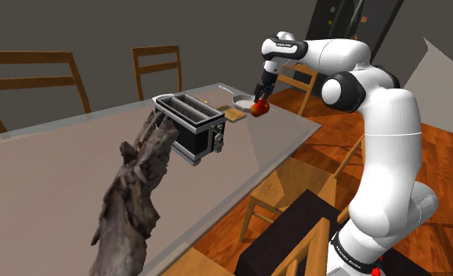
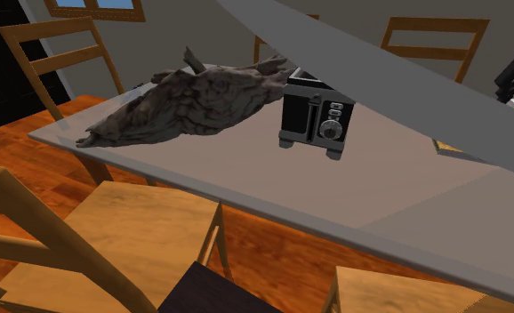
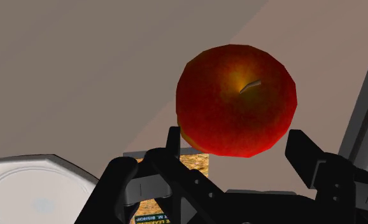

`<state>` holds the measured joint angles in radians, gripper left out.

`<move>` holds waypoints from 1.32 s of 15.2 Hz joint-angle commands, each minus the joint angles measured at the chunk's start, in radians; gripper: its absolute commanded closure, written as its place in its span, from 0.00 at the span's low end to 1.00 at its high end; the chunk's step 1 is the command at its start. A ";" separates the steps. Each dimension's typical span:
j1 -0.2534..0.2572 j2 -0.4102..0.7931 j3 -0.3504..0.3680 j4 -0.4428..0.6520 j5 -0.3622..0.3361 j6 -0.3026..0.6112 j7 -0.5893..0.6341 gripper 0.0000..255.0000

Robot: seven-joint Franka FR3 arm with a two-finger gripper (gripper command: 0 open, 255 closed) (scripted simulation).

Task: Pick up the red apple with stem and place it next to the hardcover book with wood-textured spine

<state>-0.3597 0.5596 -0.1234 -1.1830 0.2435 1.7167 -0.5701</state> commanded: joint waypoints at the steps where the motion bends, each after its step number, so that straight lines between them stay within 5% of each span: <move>1: 0.001 0.001 0.000 -0.026 0.001 0.027 -0.006 1.00; 20: 0.009 0.033 0.005 -0.196 0.016 0.225 -0.044 1.00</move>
<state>-0.3506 0.5923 -0.1182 -1.3782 0.2594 1.9406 -0.6135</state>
